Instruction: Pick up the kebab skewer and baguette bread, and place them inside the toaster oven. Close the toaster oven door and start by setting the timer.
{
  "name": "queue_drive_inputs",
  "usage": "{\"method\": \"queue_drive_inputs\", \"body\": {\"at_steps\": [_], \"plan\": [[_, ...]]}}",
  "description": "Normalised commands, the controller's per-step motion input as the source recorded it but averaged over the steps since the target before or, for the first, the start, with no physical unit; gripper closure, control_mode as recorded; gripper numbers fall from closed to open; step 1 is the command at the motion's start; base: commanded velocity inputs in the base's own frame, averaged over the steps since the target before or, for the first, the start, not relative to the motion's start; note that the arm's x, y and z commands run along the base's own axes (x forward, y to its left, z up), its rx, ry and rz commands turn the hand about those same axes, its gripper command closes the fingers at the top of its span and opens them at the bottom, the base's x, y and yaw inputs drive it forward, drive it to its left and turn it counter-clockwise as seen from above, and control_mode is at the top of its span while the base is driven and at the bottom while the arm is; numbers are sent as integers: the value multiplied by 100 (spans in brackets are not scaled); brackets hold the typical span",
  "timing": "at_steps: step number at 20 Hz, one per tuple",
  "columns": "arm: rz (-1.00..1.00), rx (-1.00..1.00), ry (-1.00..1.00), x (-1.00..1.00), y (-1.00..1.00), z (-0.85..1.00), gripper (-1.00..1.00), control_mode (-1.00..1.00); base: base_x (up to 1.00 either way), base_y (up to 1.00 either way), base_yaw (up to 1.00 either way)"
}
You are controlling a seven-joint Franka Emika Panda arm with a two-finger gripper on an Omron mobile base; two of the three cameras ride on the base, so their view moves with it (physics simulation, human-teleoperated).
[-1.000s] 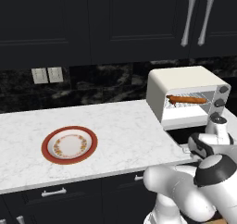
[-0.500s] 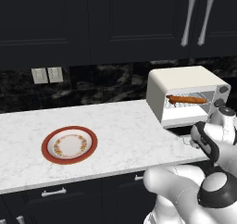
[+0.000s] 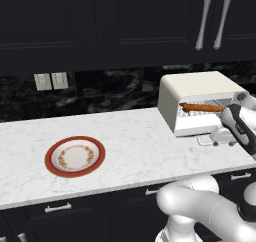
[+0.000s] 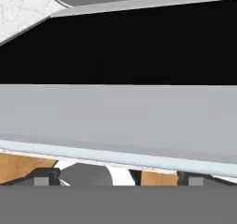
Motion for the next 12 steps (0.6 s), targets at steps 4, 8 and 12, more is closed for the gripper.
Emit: {"method": "queue_drive_inputs", "body": {"at_steps": [4,8,12], "plan": [[-3,0,-44,100,56,16,-100,-100,0,0,0],[-5,0,-46,90,56,3,-100,-100,0,0,0],[-7,0,-46,71,71,-4,-100,-100,0,0,0]]}}
